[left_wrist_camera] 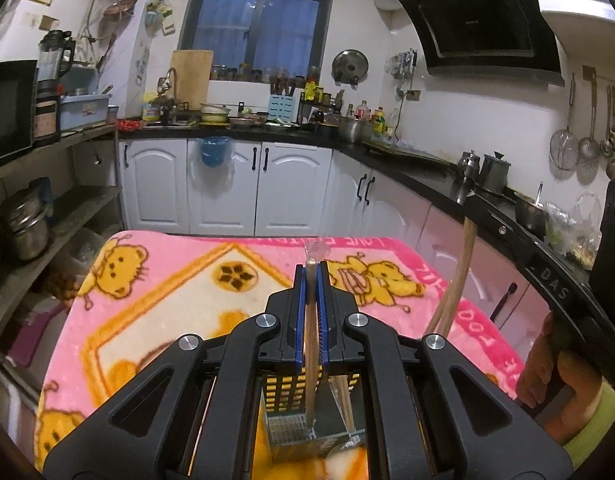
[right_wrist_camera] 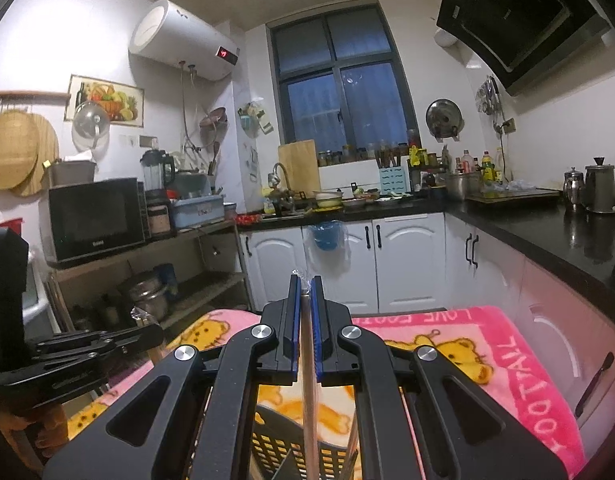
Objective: Organize utensils
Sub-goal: 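Lower the left tool's chopstick into the caddy and open while the right tool releases its own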
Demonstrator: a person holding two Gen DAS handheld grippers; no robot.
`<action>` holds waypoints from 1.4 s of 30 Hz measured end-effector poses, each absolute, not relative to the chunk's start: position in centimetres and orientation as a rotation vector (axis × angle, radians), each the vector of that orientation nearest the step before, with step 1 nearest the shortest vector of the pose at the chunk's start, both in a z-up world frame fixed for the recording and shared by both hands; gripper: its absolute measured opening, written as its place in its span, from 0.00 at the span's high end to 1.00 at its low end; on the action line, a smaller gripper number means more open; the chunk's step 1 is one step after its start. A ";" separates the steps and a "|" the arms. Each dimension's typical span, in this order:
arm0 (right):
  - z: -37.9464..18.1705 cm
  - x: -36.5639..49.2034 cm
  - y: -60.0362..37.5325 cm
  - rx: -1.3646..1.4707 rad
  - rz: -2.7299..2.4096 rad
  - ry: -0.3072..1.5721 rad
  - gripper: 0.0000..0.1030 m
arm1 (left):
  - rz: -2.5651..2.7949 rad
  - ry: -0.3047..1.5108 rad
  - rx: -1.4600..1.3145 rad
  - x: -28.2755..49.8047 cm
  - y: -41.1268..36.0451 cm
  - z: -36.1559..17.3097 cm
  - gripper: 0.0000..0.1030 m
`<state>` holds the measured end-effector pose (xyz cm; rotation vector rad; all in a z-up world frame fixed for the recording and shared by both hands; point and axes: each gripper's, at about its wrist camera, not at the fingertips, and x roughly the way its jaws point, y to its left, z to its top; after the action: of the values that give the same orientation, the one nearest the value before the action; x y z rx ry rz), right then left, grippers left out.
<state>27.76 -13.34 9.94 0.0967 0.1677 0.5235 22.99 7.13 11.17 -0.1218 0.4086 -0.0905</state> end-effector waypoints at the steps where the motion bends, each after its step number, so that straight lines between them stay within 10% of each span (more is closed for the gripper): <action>1: 9.8 27.8 -13.3 0.097 0.522 0.172 0.95 | -0.090 0.409 -0.121 23.0 7.0 11.0 0.97; 29: 7.3 24.9 -16.1 0.127 0.467 0.270 0.87 | -0.097 0.456 -0.098 22.4 5.6 7.9 0.97; 42: 7.4 22.9 -17.0 0.115 0.477 0.319 0.73 | -0.087 0.459 -0.102 20.7 5.8 8.2 0.71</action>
<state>22.94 -17.03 7.36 0.1153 0.3192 0.4773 20.70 5.78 8.17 -0.1021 0.4594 -0.0870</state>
